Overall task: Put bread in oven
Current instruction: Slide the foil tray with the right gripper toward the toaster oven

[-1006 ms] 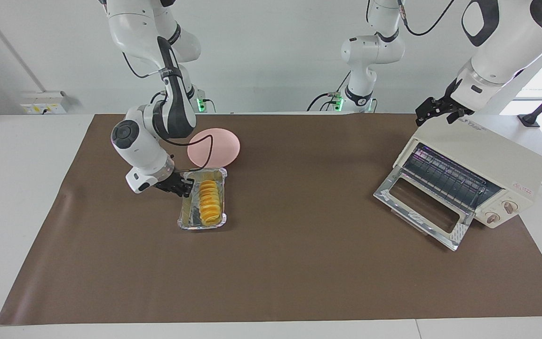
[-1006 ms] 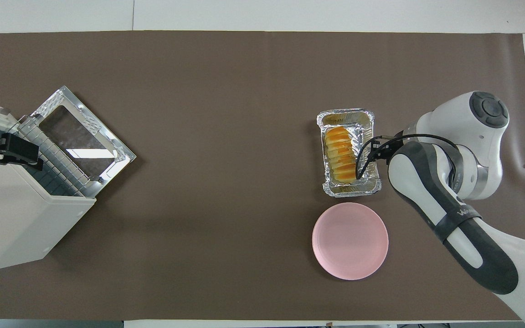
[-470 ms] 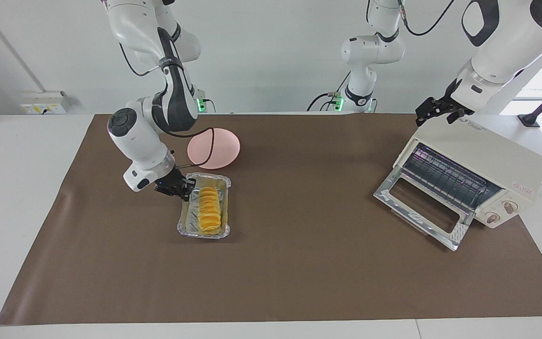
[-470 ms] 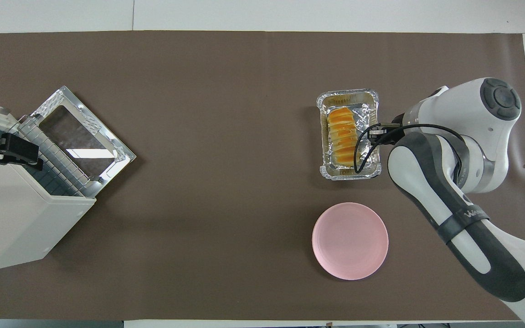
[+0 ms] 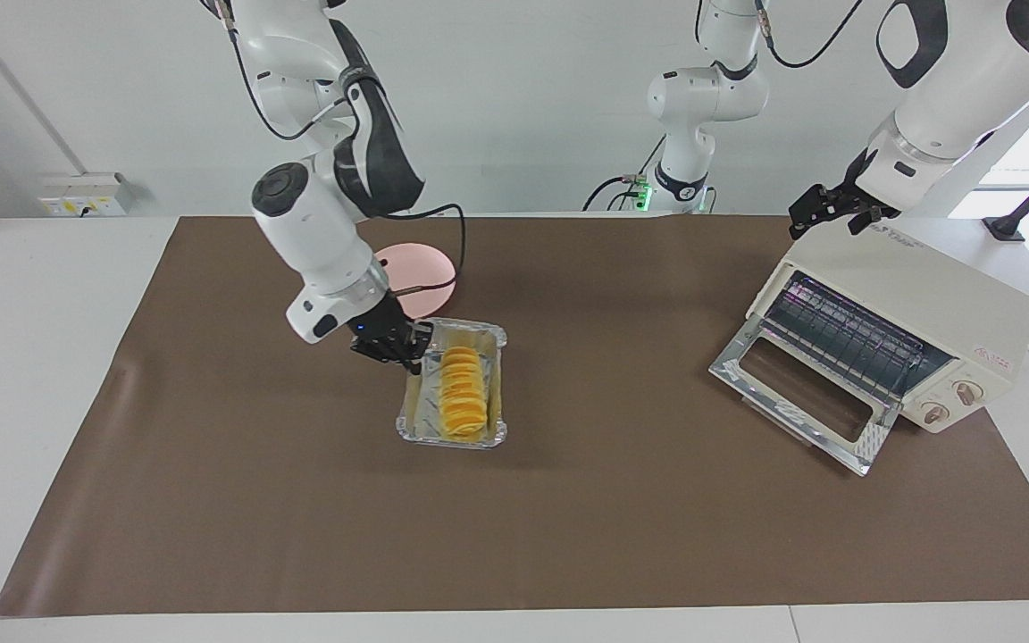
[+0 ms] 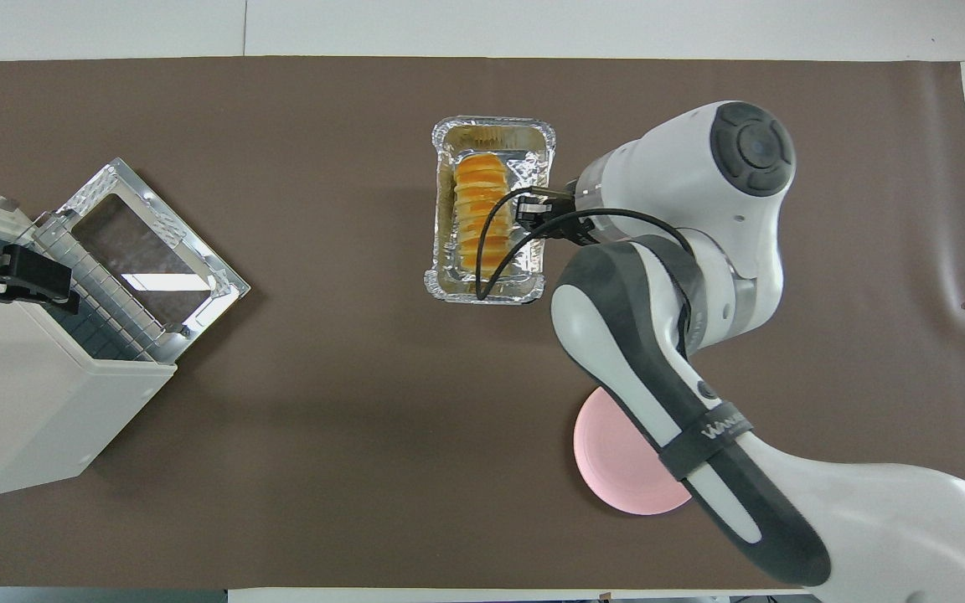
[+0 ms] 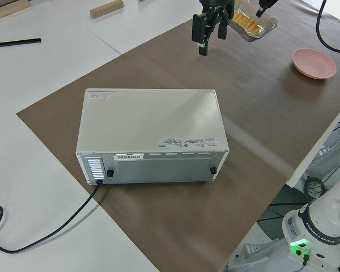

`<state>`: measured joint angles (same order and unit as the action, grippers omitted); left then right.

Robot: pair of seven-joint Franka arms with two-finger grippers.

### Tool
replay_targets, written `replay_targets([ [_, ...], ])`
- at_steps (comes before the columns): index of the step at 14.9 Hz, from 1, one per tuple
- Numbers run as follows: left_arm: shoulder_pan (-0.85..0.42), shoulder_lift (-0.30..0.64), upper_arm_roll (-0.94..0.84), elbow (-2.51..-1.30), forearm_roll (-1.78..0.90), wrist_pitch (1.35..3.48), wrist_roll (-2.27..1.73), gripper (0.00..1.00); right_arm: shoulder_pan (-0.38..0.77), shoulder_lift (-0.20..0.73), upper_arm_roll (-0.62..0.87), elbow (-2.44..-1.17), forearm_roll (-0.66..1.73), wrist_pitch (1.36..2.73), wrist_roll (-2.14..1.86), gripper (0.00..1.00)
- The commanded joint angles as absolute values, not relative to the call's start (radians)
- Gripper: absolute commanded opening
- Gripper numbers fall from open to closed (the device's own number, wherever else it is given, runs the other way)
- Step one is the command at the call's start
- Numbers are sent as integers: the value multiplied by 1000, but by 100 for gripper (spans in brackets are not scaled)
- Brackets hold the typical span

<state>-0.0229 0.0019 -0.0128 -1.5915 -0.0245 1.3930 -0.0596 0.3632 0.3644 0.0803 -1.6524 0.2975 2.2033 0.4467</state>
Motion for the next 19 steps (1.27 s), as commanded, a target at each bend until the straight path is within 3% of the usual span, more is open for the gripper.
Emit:
replay_targets([
  [1,-14,-25,-21,-1620,-11,1411,-58,100,423,523,78,-1514,314,2255,549,0],
  [3,-14,-25,-21,-1620,-11,1411,-58,100,449,558,78,-1546,318,2353,554,0],
  [8,-14,-25,-21,-1620,-11,1411,-58,100,483,592,78,-1595,319,2439,557,0],
  [9,-14,-25,-21,-1620,-11,1411,-58,100,482,591,78,-1595,313,2427,557,7],
  [11,-14,-25,-21,-1620,-11,1411,-58,100,479,586,72,-1582,296,2389,549,100],
  [16,-14,-25,-21,-1620,-9,1411,-58,100,446,491,63,-1532,216,2258,546,100],
  [19,-14,-25,-21,-1620,-11,1411,-57,100,367,358,63,-1566,180,2130,487,100],
])
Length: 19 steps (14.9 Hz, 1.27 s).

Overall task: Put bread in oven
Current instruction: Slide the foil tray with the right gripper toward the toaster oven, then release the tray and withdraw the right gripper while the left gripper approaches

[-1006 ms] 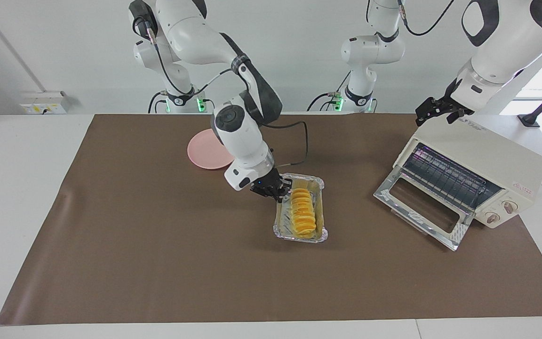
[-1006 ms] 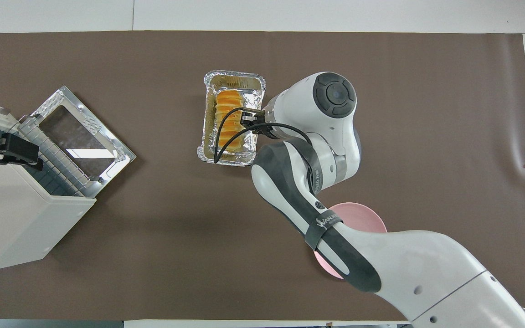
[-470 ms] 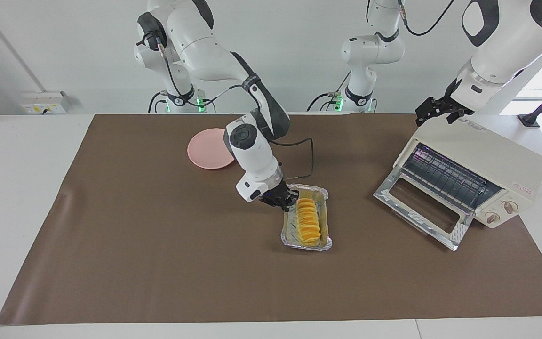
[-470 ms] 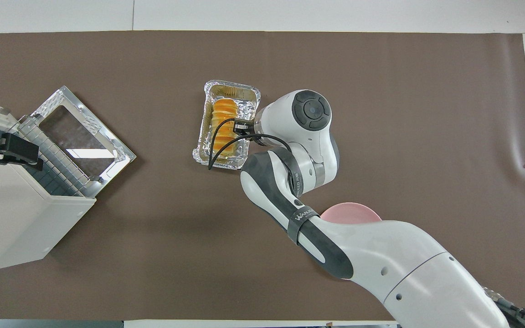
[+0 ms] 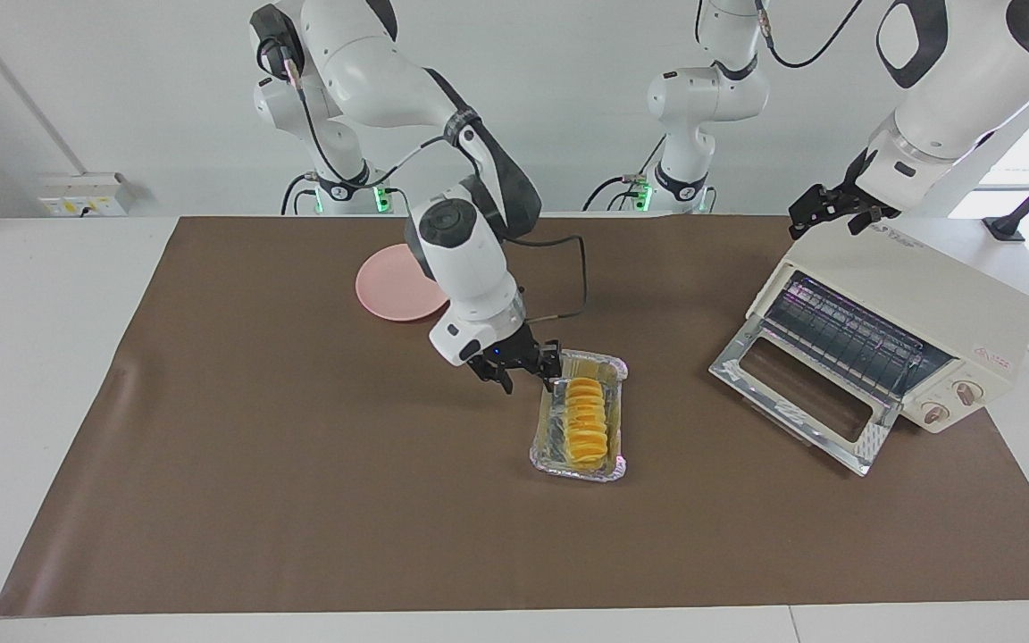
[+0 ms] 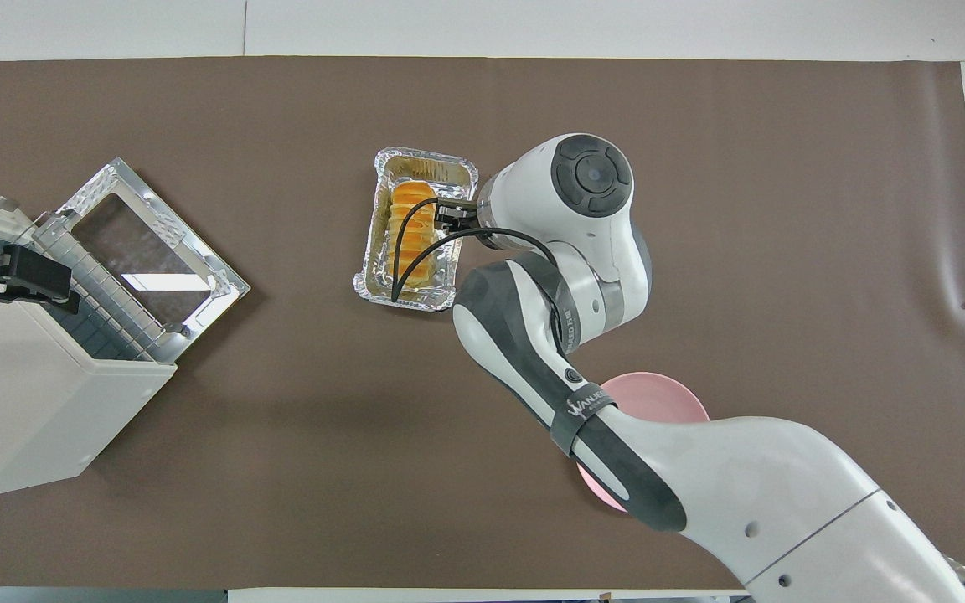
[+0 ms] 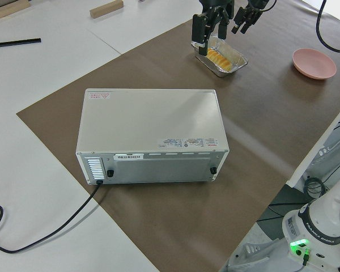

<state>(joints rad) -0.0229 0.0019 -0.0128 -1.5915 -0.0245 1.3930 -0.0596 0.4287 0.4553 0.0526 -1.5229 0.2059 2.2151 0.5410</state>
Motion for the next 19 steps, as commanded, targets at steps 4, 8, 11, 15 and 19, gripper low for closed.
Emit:
replay_targets([
  [4,-32,-25,-25,-1618,-11,1416,-55,100,223,230,64,-1577,89,1897,199,100],
  [8,-81,-34,-26,-1620,-14,1487,-70,100,89,125,64,-1583,63,1700,40,100],
  [11,-173,-14,-32,-1632,-18,1595,-149,100,61,22,63,-1641,23,1629,14,100],
  [15,-297,66,-34,-1657,-35,1771,-191,100,40,-18,63,-1646,-17,1559,20,100],
  [19,-452,245,-29,-1626,-29,1991,-310,100,-23,-17,64,-1647,-14,1560,14,100],
])
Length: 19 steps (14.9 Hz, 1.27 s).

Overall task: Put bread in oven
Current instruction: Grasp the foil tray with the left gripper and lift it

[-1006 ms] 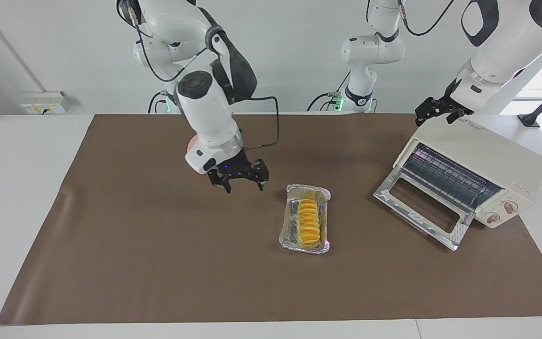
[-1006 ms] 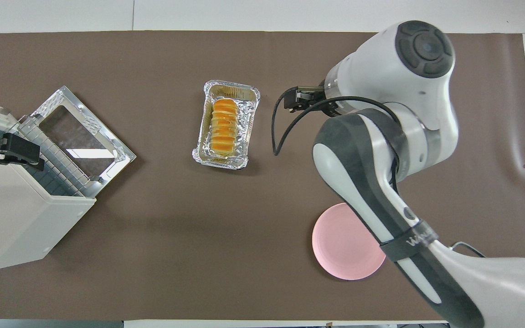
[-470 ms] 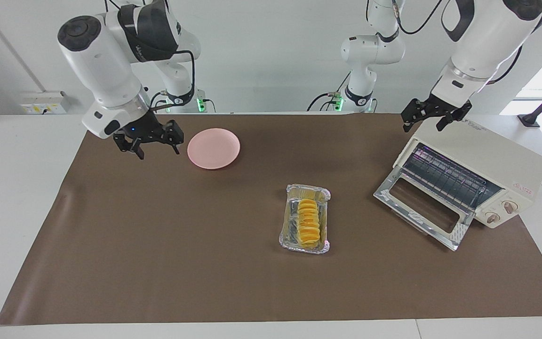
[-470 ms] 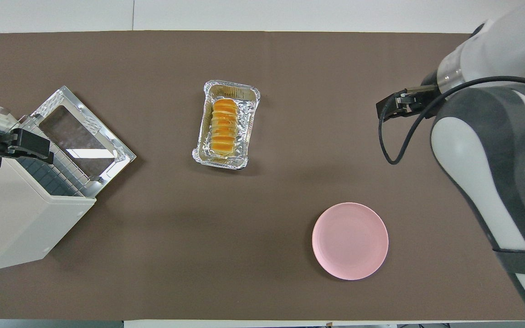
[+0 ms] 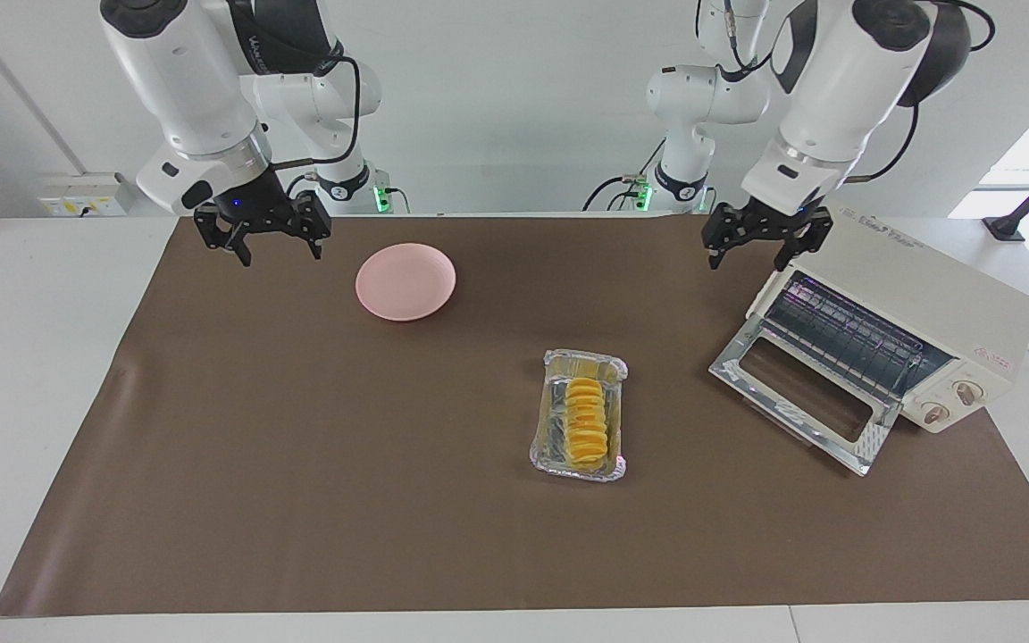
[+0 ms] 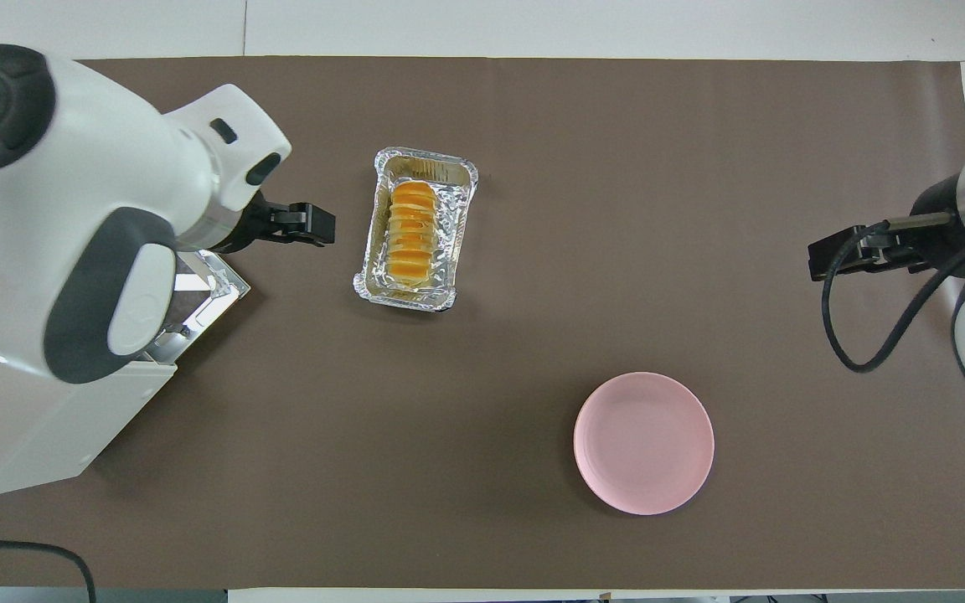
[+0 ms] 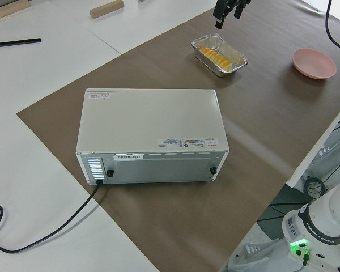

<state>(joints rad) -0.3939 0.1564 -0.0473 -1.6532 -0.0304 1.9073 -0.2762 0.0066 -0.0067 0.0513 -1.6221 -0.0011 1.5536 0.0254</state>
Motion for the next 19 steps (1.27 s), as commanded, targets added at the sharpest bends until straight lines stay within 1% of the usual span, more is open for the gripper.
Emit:
replay_targets([
  [1,-457,277,-29,-1611,-31,2023,-316,100,-28,-18,64,-1654,-15,1557,15,100],
  [5,-528,440,-26,-1494,-31,2048,-366,100,-28,-31,64,-1686,-12,1565,43,100],
  [7,-587,514,-23,-1471,-12,2083,-446,100,-28,-38,64,-1695,-12,1563,43,100],
  [13,-626,561,-20,-1477,2,2126,-463,100,-31,-38,64,-1695,-12,1560,44,100],
  [19,-623,569,-20,-1502,0,2137,-483,100,-31,-40,64,-1694,-14,1555,40,100],
])
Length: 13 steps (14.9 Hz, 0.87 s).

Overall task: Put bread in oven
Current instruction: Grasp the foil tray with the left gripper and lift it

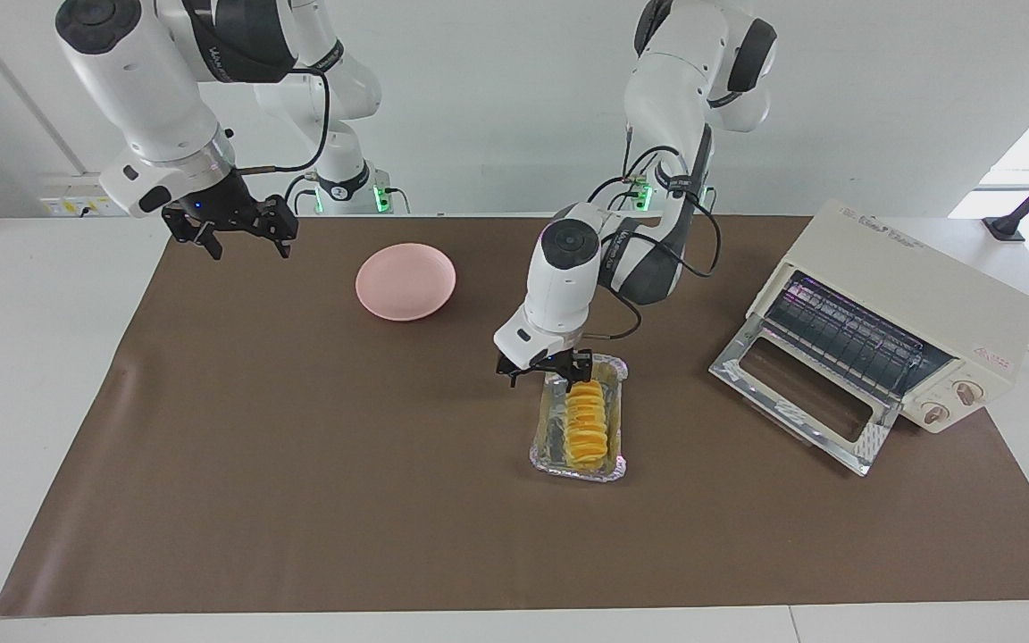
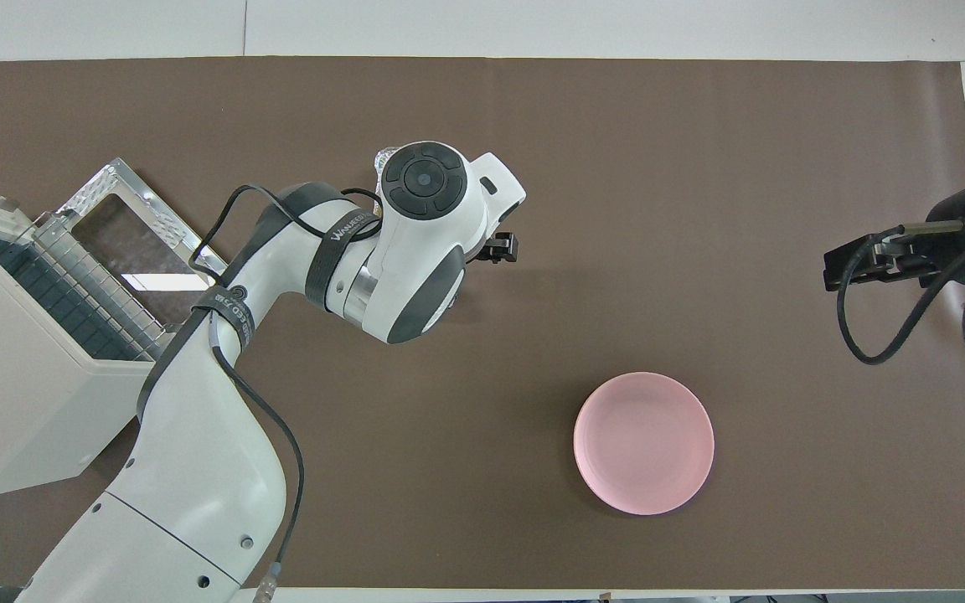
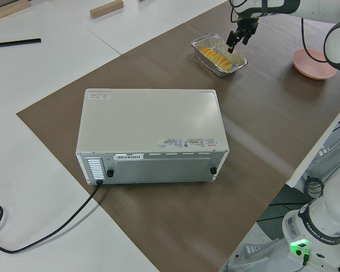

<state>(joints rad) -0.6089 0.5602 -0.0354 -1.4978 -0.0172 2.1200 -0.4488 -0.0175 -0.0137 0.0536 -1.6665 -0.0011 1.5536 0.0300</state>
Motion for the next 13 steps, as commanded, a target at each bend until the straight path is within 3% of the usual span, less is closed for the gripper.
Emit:
replay_targets([
  [1,-623,569,-21,-1511,0,2149,-495,100,-31,-40,64,-1692,-14,1555,40,100],
  [10,-632,575,-21,-1552,-5,2195,-541,99,-28,-40,64,-1690,-12,1555,38,100],
  [11,-634,575,-21,-1552,-5,2192,-566,85,-28,-40,64,-1690,-14,1555,38,100],
  [13,-632,575,-21,-1549,-5,2191,-572,68,-28,-40,64,-1690,-14,1555,38,100],
])
